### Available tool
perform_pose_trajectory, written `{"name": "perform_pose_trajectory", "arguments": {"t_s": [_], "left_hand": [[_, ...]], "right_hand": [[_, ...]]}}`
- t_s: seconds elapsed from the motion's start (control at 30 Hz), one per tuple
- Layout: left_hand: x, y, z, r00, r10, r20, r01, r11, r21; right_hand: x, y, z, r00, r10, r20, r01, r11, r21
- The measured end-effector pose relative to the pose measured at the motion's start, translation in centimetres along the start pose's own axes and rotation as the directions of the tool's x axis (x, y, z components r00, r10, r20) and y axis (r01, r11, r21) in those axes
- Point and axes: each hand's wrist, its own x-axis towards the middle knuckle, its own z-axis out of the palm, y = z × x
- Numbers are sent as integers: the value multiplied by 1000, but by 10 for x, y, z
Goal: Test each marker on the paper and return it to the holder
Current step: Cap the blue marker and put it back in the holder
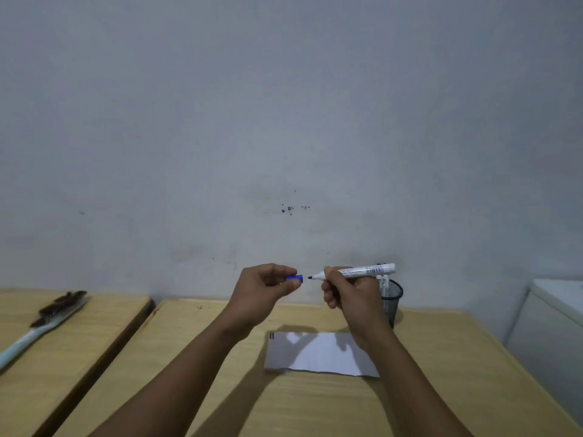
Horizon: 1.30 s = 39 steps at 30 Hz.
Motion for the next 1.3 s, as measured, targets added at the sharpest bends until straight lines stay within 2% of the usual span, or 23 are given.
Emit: {"name": "perform_pose_trajectory", "arguments": {"t_s": [0.17, 0.3, 0.4, 0.47, 0.57, 0.63, 0.7, 0.77, 0.8, 0.83, 0.87, 0.9, 0.93, 0.97, 1.0, 1.03, 1.1, 1.2, 1.3], "left_hand": [[-14, 38, 21, 995, 90, 53, -86, 994, -70], [-23, 60, 36, 984, 146, 107, -140, 988, -58], [-29, 75, 49, 967, 254, 33, -254, 967, -1], [-32, 81, 57, 910, 415, -17, -405, 896, 184], [-35, 85, 63, 763, 646, 20, -589, 681, 435], [-33, 86, 65, 665, 743, 83, -670, 543, 507], [-28, 88, 68, 612, 781, 124, -697, 459, 550], [-21, 90, 70, 617, 780, 100, -674, 459, 579], [-17, 91, 71, 626, 775, 82, -654, 465, 597], [-14, 92, 73, 631, 772, 72, -637, 464, 615], [-10, 92, 74, 631, 772, 75, -629, 454, 631], [-7, 93, 77, 627, 774, 90, -629, 434, 645], [-4, 94, 80, 617, 779, 113, -634, 407, 657], [-1, 95, 84, 602, 787, 137, -645, 377, 665], [2, 96, 88, 584, 796, 159, -658, 350, 667], [6, 96, 93, 566, 806, 175, -674, 330, 661], [13, 93, 102, 552, 814, 182, -702, 335, 628], [27, 81, 111, 599, 783, 167, -691, 401, 601], [43, 62, 121, 714, 661, 231, -614, 431, 662]], "right_hand": [[-17, -39, -11, 996, -84, 31, 84, 996, 2], [-31, -64, -23, 991, -112, 68, 114, 993, -29], [-38, -78, -31, 992, -118, 44, 120, 992, -41], [-42, -85, -35, 995, -92, 23, 92, 996, 14], [-46, -92, -42, 997, 45, 61, -55, 984, 170], [-46, -94, -47, 981, 140, 136, -173, 947, 272], [-44, -98, -51, 971, 183, 153, -222, 929, 295], [-40, -102, -52, 986, 164, 36, -167, 978, 126], [-37, -102, -53, 994, 86, -64, -88, 996, -33], [-33, -100, -55, 987, -52, -153, 18, 976, -215], [-28, -97, -60, 953, -235, -191, 140, 901, -411], [-24, -94, -64, 903, -405, -143, 256, 775, -578], [-20, -91, -69, 859, -511, -34, 343, 623, -702], [-16, -87, -72, 834, -546, 75, 393, 493, -776], [-11, -83, -76, 824, -547, 149, 424, 422, -801], [-5, -81, -79, 813, -555, 176, 443, 393, -806], [7, -78, -84, 785, -591, 183, 474, 385, -792], [31, -70, -96, 788, -606, 106, 463, 471, -751], [48, -64, -111, 847, -531, -13, 375, 616, -693]]}}
